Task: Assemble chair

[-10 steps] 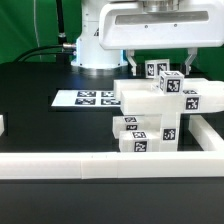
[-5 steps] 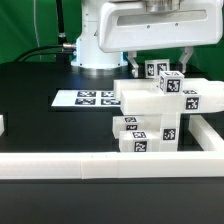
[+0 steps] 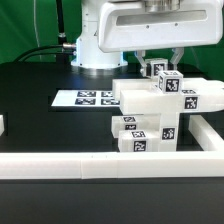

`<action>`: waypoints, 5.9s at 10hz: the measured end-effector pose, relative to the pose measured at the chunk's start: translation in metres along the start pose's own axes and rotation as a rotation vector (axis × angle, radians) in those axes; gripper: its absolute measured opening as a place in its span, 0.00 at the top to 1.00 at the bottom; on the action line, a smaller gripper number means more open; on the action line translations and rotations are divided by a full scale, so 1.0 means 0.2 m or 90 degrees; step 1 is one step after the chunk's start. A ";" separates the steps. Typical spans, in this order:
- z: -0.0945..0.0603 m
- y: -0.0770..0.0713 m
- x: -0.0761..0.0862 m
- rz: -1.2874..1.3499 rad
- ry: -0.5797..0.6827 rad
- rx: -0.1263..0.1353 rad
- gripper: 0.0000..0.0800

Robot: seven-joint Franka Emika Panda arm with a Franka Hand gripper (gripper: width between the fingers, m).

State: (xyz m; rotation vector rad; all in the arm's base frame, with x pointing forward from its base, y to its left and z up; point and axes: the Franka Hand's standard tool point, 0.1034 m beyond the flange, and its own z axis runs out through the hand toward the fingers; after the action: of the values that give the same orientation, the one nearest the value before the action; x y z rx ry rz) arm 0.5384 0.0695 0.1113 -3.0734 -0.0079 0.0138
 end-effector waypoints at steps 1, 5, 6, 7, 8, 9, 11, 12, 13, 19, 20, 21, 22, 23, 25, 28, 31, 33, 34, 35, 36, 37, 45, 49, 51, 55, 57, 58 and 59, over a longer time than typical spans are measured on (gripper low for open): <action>0.00 0.00 -0.01 0.089 0.002 0.006 0.65; 0.01 0.01 -0.02 0.339 0.019 0.020 0.65; 0.01 0.01 -0.02 0.351 0.019 0.020 0.65; 0.01 0.00 -0.02 0.401 0.017 0.024 0.65; 0.01 0.00 -0.02 0.448 0.015 0.029 0.65; 0.01 -0.01 -0.02 0.494 0.012 0.033 0.65; 0.01 -0.02 -0.02 0.587 0.006 0.042 0.65; 0.01 -0.01 -0.02 0.633 0.004 0.045 0.65; 0.02 -0.01 -0.02 0.656 0.002 0.047 0.65; 0.00 -0.04 -0.01 0.655 0.001 0.057 0.33; -0.01 -0.06 -0.01 0.599 0.004 0.059 0.22; -0.02 -0.05 -0.01 0.492 0.010 0.060 0.20; -0.02 -0.06 -0.01 0.477 0.013 0.064 0.20; -0.02 -0.05 -0.01 0.407 0.016 0.061 0.19; -0.02 -0.06 -0.02 0.314 0.020 0.058 0.19; -0.02 -0.12 -0.05 0.049 0.025 0.024 0.19; -0.01 -0.14 -0.06 -0.104 0.025 0.011 0.19; -0.01 -0.09 -0.05 -0.203 0.026 0.008 0.19; -0.02 -0.07 -0.04 -0.247 0.027 0.007 0.19; -0.02 -0.05 -0.03 -0.281 0.028 0.006 0.20; -0.02 -0.03 -0.03 -0.283 0.028 0.006 0.40; -0.02 -0.03 -0.03 -0.282 0.028 0.006 0.40; -0.02 -0.04 -0.07 -0.019 0.039 0.010 0.65; -0.01 -0.04 -0.08 0.229 0.050 0.027 0.65; -0.01 -0.04 -0.08 0.290 0.050 0.033 0.65; -0.01 -0.06 -0.08 0.454 0.042 0.051 0.65; -0.01 -0.06 -0.10 0.586 0.036 0.064 0.65; -0.01 -0.07 -0.11 0.631 0.033 0.065 0.65; -0.01 -0.08 -0.13 0.710 0.026 0.070 0.65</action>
Offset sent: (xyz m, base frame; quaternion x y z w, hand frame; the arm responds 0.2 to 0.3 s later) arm -0.0126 -0.0101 -0.0047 0.0137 0.0171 0.2982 0.9543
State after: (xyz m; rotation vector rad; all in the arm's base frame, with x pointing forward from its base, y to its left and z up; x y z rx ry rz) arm 0.5130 0.0861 0.1147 -2.5323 1.5785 0.0068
